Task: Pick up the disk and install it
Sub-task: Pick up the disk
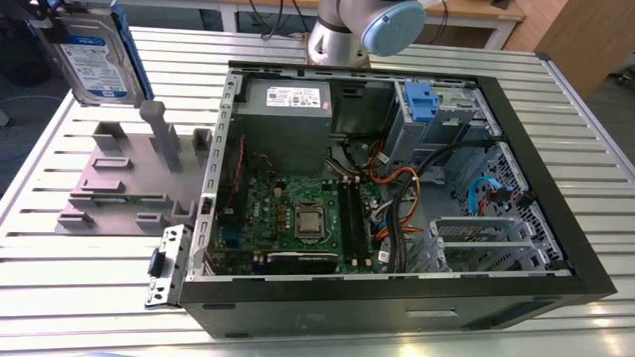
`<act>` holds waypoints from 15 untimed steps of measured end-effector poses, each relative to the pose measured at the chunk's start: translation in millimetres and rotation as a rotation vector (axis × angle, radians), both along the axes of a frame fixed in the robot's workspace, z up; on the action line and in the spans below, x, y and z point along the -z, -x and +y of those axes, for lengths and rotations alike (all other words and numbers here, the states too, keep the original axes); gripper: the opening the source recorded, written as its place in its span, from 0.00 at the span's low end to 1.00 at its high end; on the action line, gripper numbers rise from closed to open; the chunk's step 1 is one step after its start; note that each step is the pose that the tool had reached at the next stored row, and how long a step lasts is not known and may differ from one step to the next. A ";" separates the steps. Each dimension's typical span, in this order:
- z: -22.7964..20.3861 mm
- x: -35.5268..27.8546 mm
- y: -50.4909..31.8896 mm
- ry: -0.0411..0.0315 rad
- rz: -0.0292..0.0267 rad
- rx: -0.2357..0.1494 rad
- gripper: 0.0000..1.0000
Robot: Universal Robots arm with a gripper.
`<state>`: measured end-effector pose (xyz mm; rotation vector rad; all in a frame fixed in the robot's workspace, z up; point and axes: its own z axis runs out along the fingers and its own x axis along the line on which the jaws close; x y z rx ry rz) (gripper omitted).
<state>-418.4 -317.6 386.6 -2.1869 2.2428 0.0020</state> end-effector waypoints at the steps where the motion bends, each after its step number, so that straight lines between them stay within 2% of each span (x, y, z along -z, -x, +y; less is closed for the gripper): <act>1: 0.0 -0.2 0.0 0.0000 0.0001 0.000 0.37; 15: 0.0 -3.7 0.0 0.0000 0.0001 0.000 0.37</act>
